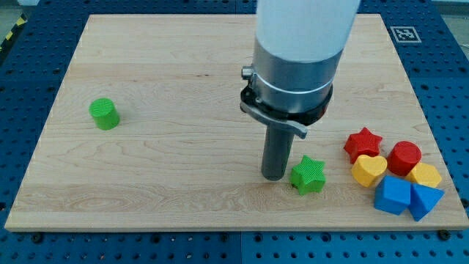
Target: Push the green star into the group of blocks
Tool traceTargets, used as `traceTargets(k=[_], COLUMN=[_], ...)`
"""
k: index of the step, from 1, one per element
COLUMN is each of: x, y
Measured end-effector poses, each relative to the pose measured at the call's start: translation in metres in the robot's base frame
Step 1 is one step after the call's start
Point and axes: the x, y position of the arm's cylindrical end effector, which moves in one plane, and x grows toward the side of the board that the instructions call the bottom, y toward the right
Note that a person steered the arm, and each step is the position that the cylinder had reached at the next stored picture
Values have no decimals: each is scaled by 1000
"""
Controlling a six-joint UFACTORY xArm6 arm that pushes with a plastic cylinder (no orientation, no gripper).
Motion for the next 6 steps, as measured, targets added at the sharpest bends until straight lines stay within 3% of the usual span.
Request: traceTargets(k=[2,4,6], x=[3,6,16], y=[60,61,-36])
